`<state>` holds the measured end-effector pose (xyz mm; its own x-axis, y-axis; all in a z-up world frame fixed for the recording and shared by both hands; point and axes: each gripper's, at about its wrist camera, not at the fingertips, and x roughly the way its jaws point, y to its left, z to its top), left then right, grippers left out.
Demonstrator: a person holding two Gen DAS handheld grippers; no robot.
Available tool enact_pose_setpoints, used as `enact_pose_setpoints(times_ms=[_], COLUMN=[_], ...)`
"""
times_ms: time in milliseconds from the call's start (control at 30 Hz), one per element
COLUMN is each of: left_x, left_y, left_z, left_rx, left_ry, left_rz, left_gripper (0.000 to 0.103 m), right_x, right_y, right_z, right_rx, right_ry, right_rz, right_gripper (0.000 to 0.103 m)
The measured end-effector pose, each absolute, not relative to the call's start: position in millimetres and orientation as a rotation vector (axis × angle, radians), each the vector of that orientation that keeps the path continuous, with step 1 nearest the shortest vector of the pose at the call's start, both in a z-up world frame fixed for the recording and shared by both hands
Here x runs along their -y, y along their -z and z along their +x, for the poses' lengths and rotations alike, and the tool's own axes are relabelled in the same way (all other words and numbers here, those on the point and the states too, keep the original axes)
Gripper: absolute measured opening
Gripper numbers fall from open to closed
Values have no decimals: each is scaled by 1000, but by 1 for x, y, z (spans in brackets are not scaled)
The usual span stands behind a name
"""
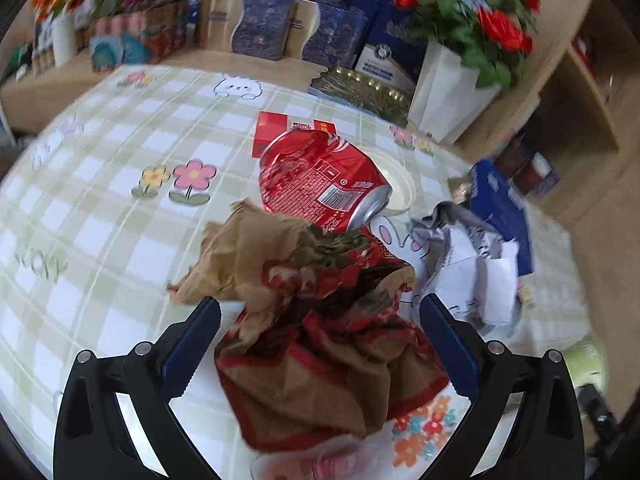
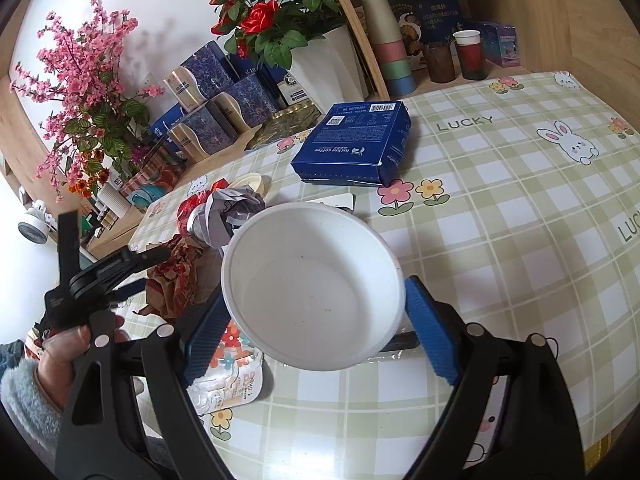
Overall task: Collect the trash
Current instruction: 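Grasp the crumpled brown-and-red paper bag with the left gripper, then carry the paper bag to the brown bin and release it with the left gripper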
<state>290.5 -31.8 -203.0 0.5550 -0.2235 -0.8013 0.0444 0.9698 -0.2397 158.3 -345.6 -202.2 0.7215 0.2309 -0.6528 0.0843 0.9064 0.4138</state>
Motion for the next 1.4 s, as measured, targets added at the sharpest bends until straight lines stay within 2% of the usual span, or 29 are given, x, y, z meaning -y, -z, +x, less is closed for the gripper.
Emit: enact_pose_setpoints(times_ms=[133, 267, 400, 433, 767, 1400], left_x=[40, 29, 22, 22, 5, 15], left_y=[214, 225, 214, 209, 198, 102], left_z=[303, 307, 299, 296, 275, 184], left_rx=[-1014, -1028, -981, -976, -984, -784], left_ry=[106, 80, 102, 109, 191, 409], left_rz=[-144, -216, -243, -233, -284, -168], left_gripper=[97, 96, 61, 60, 58, 58], right_x=[349, 351, 352, 351, 335, 304], right_y=[206, 205, 201, 198, 173, 143], right_z=[158, 157, 155, 154, 128, 87], right_rx=[-774, -777, -783, -781, -759, -729], right_ry=[-79, -74, -63, -65, -80, -141], right_rz=[458, 452, 454, 448, 392, 328], right_gripper=[84, 84, 84, 84, 84, 84])
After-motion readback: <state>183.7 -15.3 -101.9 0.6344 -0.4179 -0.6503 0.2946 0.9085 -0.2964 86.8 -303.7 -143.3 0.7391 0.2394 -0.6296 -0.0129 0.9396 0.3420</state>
